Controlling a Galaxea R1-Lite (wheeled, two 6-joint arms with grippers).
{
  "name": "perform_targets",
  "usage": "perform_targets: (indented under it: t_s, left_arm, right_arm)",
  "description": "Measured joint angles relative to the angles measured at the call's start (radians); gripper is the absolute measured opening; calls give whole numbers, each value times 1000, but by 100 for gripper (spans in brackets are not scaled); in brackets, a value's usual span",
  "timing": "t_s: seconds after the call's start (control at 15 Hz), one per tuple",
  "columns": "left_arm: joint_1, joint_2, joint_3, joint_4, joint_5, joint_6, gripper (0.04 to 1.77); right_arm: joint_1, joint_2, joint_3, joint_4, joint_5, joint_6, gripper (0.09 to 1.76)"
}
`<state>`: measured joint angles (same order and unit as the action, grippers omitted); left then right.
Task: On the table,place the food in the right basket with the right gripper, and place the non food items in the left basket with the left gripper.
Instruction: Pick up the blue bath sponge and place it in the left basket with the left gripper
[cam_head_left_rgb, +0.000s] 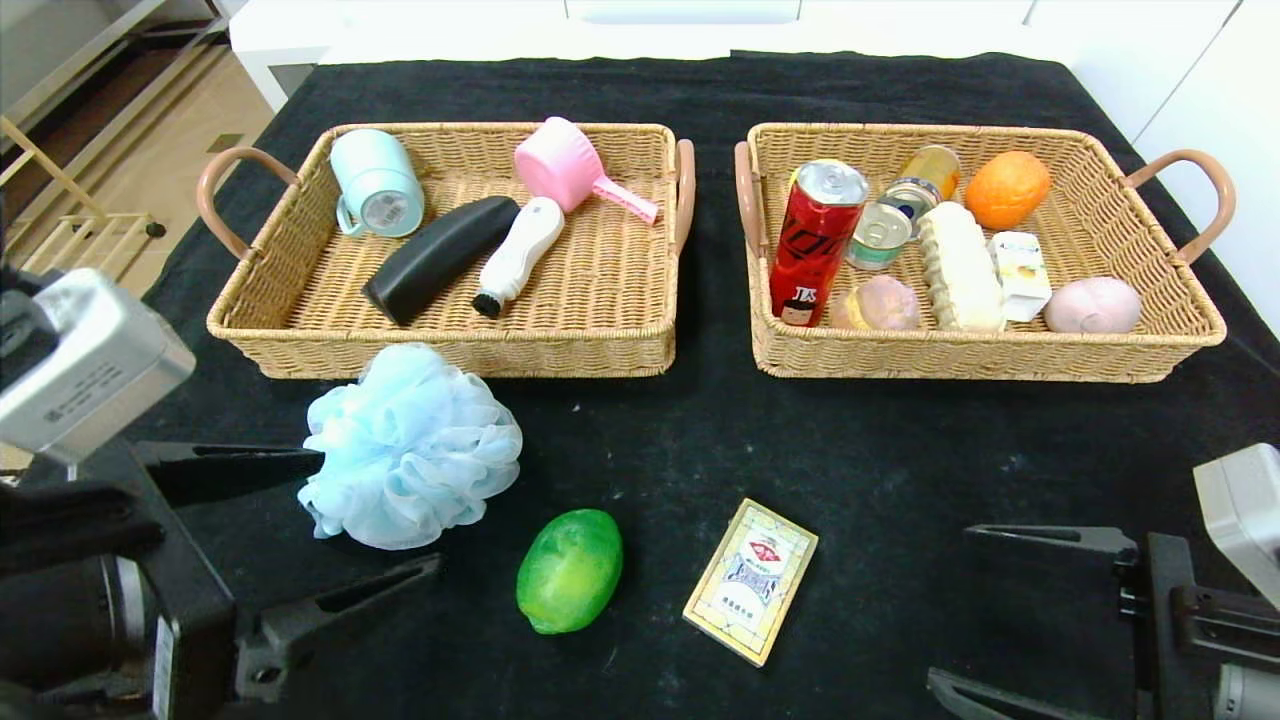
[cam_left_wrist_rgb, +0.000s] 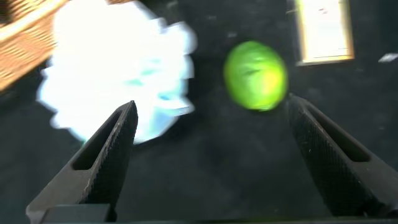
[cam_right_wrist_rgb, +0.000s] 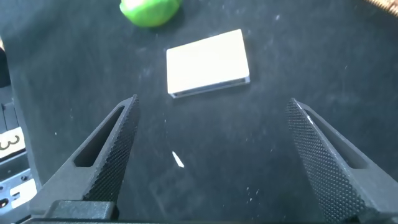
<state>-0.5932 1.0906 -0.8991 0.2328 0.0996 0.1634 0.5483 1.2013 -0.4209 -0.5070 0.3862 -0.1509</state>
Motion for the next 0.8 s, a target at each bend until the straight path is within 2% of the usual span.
perform_targets:
  t_s: [0.13, 0.27, 0.53, 0.8]
  left_arm:
    - [23, 60, -100, 81, 71, -7, 172]
    - [51, 110, -148, 101, 89, -19, 172]
    - [117, 192, -197, 108, 78, -29, 172]
    - [163, 248, -214, 101, 93, -48, 172]
  right_arm:
    - [-7, -6, 6, 0, 0, 2, 170]
    - [-11, -26, 9, 0, 0, 2, 170]
    - [-12, -69, 10, 0, 0, 5, 170]
    - [-19, -87, 10, 1, -1, 5, 170]
